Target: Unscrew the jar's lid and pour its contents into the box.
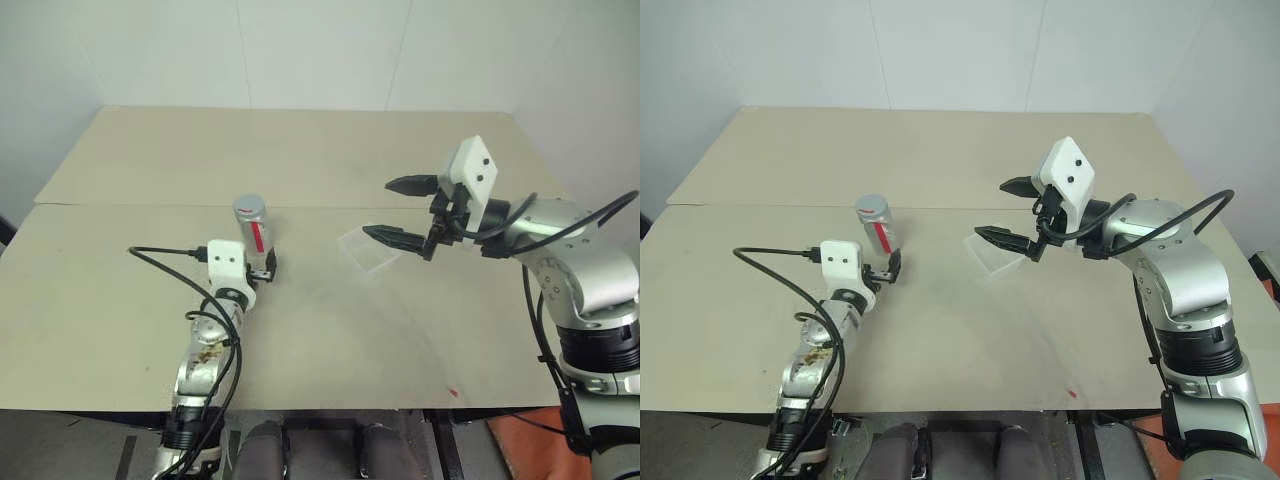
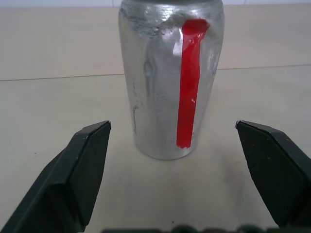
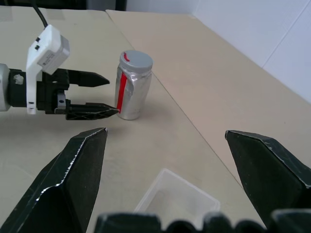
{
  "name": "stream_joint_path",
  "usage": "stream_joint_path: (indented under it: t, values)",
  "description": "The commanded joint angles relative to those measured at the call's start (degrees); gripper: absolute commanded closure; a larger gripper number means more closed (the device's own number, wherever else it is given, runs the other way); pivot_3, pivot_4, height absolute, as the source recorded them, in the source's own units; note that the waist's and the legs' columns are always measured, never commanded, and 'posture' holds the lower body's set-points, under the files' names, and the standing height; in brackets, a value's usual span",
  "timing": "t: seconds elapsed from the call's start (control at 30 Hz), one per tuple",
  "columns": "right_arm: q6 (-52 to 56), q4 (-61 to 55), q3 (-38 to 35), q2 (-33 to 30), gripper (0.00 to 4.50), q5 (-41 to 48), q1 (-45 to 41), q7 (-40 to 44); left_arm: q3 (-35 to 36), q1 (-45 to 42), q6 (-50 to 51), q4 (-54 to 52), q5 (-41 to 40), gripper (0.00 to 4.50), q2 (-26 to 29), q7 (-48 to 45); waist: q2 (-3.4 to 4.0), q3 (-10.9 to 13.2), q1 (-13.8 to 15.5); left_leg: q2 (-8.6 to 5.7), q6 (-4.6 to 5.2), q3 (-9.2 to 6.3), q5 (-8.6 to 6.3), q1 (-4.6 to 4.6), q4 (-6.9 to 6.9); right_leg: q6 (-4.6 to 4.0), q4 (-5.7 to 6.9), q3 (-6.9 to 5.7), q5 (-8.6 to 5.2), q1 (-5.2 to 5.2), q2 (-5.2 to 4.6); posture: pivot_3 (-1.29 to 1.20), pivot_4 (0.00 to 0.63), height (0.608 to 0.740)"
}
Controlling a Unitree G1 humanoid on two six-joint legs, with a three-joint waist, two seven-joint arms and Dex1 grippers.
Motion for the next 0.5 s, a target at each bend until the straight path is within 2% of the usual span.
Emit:
stream_joint_path:
  t: [0.03,0.5]
  values:
    - [0.2,-2.0,-1.7,-0.9,0.00,0.8,-0.7,0.2,0.2,-1.0,-2.6,-0.1,1.8,0.04,-0.5,2.2,0.00,0.0,0.0,0.00,0.00,-0.01,0.00,0.00,0.00,0.00,0.01,0.00,0.00,0.00,0.00,0.00,0.150,0.740]
    - [0.6,-3.9,-2.1,-1.6,0.00,1.3,0.9,0.1,-1.1,-4.4,-6.0,5.5,3.2,0.04,-3.0,4.0,0.00,0.0,0.0,0.00,0.00,0.00,0.00,-0.02,-0.01,0.00,0.01,-0.02,0.00,0.00,0.00,0.00,0.150,0.740]
